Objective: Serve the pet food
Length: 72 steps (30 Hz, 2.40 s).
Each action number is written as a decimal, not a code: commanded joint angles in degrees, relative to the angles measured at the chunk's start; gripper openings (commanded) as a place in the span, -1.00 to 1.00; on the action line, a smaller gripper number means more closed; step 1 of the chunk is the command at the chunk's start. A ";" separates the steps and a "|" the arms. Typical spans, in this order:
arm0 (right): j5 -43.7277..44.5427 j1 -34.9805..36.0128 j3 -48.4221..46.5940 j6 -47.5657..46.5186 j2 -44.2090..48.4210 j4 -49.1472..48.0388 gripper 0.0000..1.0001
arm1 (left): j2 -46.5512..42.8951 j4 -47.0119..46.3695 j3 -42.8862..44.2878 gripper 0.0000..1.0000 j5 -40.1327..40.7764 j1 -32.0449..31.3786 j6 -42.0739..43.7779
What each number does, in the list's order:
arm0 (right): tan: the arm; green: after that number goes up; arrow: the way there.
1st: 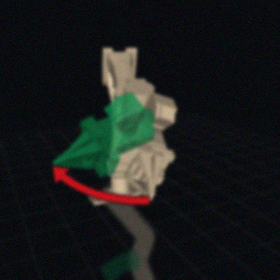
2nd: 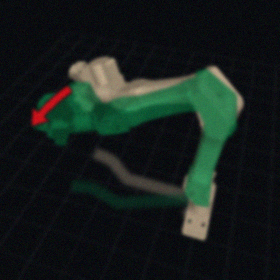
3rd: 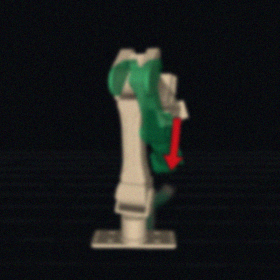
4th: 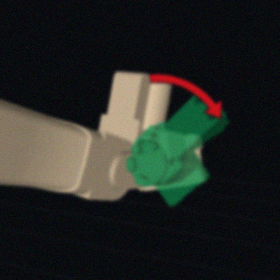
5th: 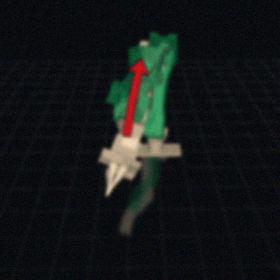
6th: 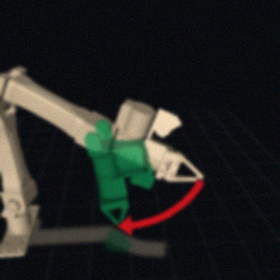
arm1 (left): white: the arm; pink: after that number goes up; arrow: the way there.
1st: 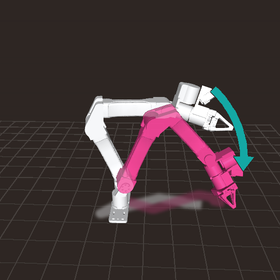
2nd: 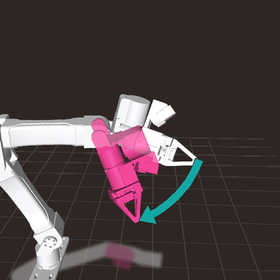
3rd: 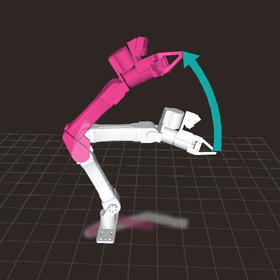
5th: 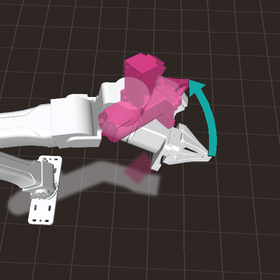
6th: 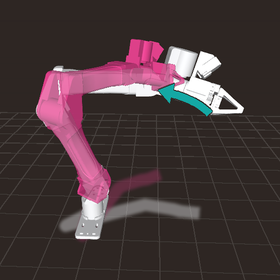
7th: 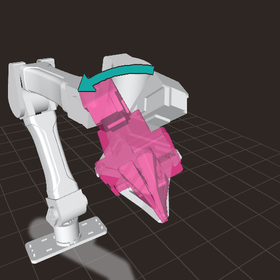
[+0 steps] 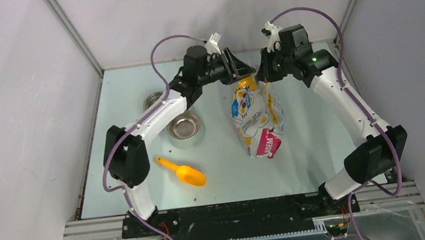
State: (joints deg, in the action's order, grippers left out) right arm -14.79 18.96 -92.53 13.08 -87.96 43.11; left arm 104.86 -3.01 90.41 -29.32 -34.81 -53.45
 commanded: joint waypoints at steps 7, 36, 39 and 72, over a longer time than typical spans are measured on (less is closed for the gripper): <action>2.94 -2.13 1.62 0.88 1.08 3.48 -1.00 | 2.04 -1.04 2.11 -0.55 1.79 -1.13 0.34; 3.35 -1.97 0.31 2.58 -0.93 1.96 -1.00 | 4.71 -1.29 5.08 -0.06 1.77 -1.93 2.15; 1.97 -2.27 -0.19 0.29 -0.57 2.54 -1.00 | 3.26 1.00 4.43 -0.08 2.93 -1.27 4.39; -43.13 -10.82 11.41 -83.29 -2.29 16.78 0.60 | -1.63 -14.10 -14.56 0.76 -3.38 -9.57 76.84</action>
State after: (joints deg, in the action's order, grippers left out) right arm -56.23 5.10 -84.18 -70.57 -90.91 68.03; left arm 101.06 -5.78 74.59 -38.61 -41.25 21.54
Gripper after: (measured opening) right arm 0.868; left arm 0.914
